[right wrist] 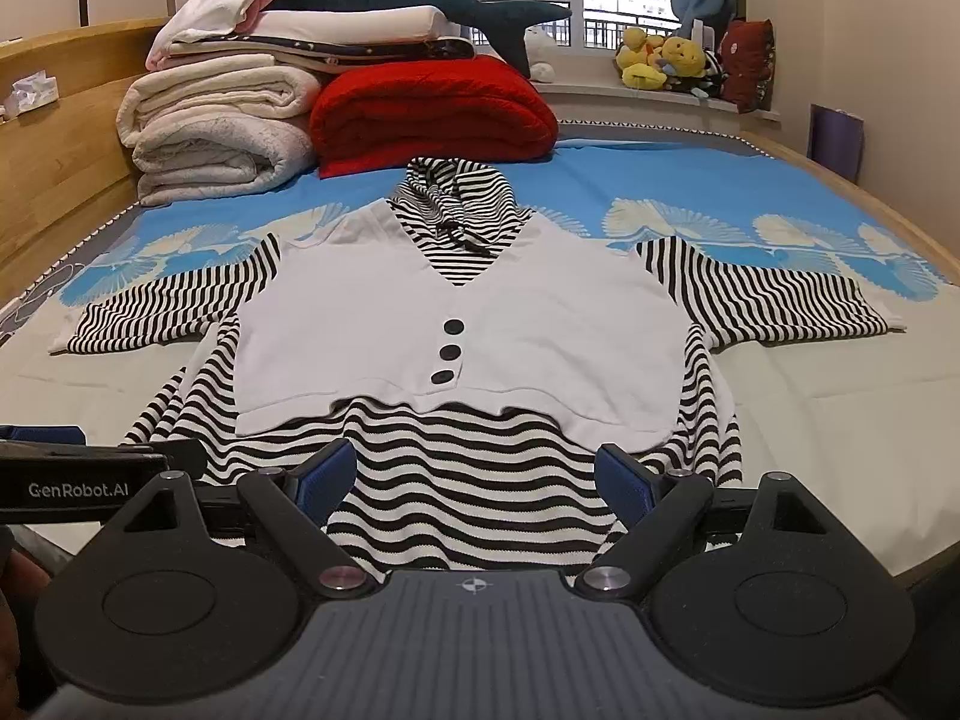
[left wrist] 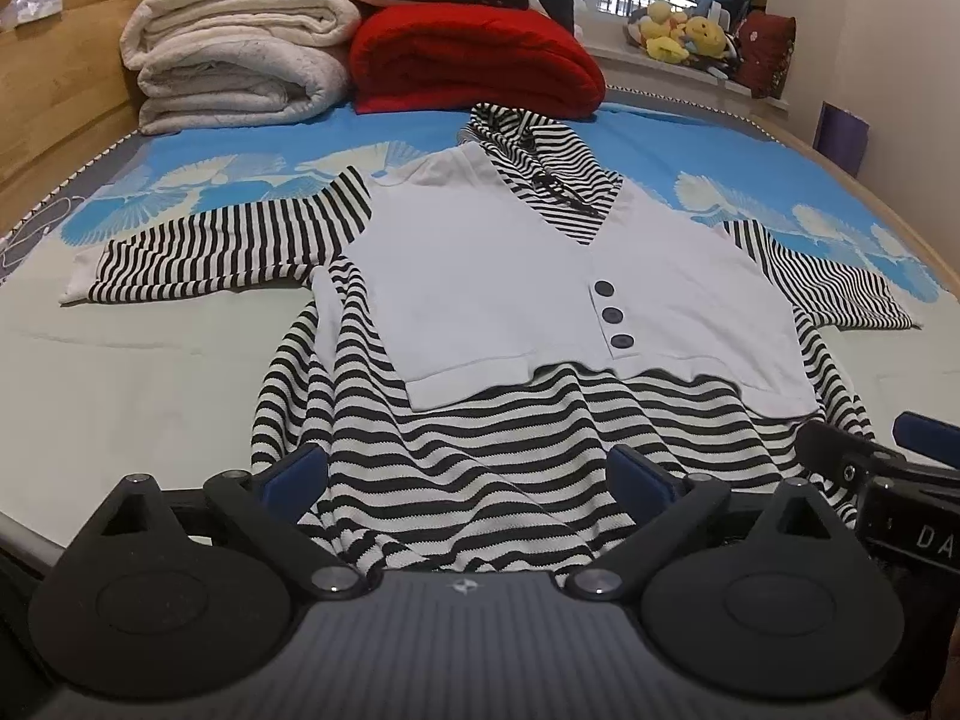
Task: Fold small clothes
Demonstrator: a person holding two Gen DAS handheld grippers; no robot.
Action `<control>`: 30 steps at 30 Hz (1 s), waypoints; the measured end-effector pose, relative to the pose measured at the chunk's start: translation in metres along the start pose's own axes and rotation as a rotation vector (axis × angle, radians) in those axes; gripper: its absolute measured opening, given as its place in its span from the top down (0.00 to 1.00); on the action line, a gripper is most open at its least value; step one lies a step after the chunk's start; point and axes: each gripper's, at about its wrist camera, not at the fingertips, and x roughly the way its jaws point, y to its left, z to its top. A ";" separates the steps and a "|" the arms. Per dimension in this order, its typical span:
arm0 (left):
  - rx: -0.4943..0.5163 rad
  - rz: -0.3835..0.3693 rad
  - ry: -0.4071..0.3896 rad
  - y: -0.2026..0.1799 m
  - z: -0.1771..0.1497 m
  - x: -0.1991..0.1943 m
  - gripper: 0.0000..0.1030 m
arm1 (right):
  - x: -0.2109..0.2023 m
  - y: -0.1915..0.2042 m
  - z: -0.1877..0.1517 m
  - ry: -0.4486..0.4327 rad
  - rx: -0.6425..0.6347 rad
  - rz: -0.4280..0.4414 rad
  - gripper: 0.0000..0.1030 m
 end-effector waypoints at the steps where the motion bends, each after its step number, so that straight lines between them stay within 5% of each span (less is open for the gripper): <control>1: 0.001 -0.002 0.001 0.000 0.000 0.000 0.03 | 0.000 0.000 0.000 0.000 0.001 0.001 0.15; 24: 0.003 -0.006 -0.006 -0.002 0.000 0.001 0.06 | 0.002 -0.004 0.001 0.005 0.018 -0.011 0.21; 30: -0.005 -0.025 0.001 -0.001 0.000 0.004 0.25 | 0.003 -0.010 0.003 0.006 0.044 -0.040 0.30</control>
